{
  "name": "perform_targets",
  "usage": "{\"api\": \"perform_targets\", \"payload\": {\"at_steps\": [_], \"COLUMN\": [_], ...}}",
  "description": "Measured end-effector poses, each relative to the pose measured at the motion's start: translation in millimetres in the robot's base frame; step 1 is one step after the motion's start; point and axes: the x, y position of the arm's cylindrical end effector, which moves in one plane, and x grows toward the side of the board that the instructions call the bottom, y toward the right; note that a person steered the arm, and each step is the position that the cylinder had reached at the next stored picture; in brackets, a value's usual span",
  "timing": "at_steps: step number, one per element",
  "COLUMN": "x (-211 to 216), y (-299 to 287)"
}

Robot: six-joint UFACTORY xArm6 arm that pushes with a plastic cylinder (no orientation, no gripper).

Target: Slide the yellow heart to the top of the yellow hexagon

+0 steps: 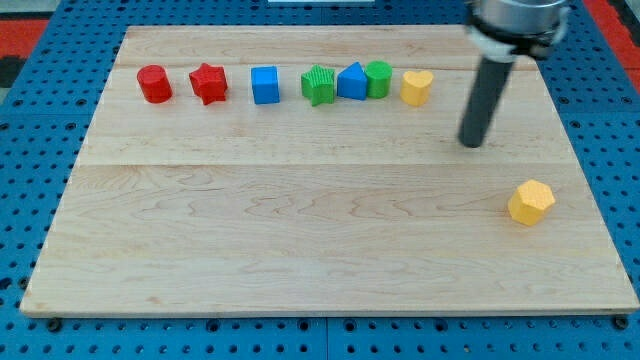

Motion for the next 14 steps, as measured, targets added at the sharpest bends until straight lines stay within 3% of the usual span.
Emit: {"api": "perform_targets", "payload": {"at_steps": [2, 3, 4, 6, 7, 8, 9, 10, 12, 13, 14], "x": [87, 93, 57, -99, -126, -110, -126, -108, -90, -26, 6], "y": [28, -18, -46, 11, -35, -86, -146, -152, -51, -55, -56]}}
